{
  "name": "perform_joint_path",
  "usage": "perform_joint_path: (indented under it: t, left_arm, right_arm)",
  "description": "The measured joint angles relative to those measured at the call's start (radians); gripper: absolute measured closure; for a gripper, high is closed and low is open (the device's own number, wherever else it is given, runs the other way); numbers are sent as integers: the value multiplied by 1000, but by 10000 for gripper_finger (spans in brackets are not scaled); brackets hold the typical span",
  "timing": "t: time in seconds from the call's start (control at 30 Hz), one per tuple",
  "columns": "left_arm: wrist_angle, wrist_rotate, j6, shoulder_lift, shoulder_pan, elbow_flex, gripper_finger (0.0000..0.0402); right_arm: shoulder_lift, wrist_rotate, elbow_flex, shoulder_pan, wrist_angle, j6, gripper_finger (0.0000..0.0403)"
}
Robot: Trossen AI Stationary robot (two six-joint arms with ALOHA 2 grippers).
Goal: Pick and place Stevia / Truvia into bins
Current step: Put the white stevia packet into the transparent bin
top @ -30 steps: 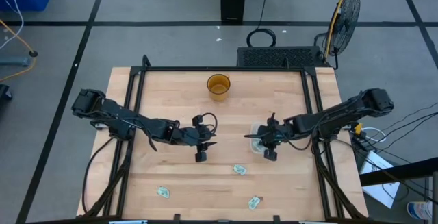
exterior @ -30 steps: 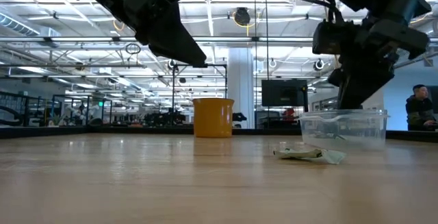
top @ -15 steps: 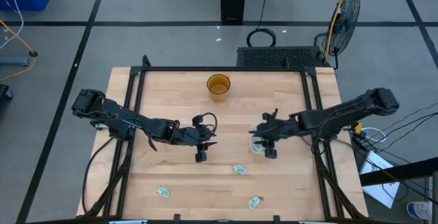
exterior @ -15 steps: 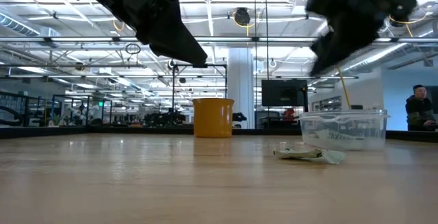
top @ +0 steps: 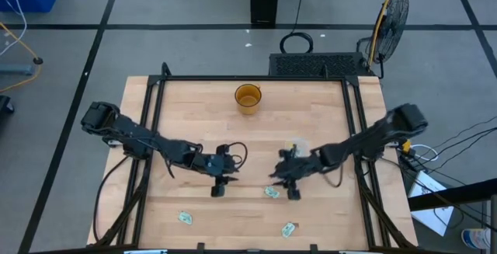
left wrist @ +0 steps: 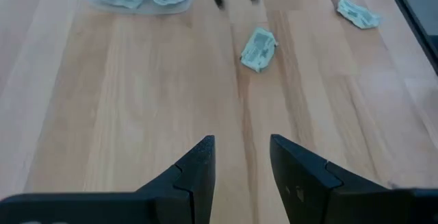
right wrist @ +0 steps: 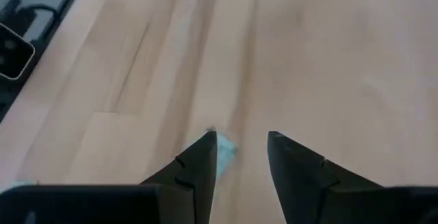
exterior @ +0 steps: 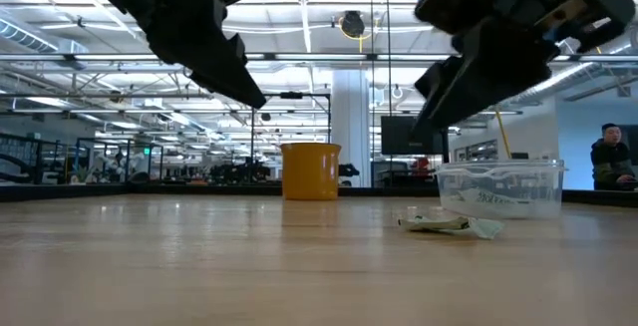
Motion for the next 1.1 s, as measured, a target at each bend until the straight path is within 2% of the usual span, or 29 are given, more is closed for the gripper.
perform_joint_path:
  t: [0.17,0.3,0.4,0.57,0.73,0.97,1.1]
  left_arm:
    - [15,-28,-2,0,-16,0,256]
    - [16,-50,-14,0,-18,0,256]
    - [15,-50,-22,0,-18,0,256]
    - [10,-49,-20,0,-18,0,256]
    - [8,-50,1,0,-17,0,256]
    - [8,-50,4,0,-17,0,256]
    - [8,-50,4,0,-17,0,256]
  right_arm:
    - [159,-33,148,25,-81,1,277]
    - [241,-46,254,31,-234,-2,277]
    - [275,-18,275,28,-296,1,277]
    - [311,-22,274,26,-281,1,277]
    - [330,-30,276,25,-282,2,288]
    - [279,-54,271,18,-320,-5,387]
    - [176,-40,272,5,-359,2,390]
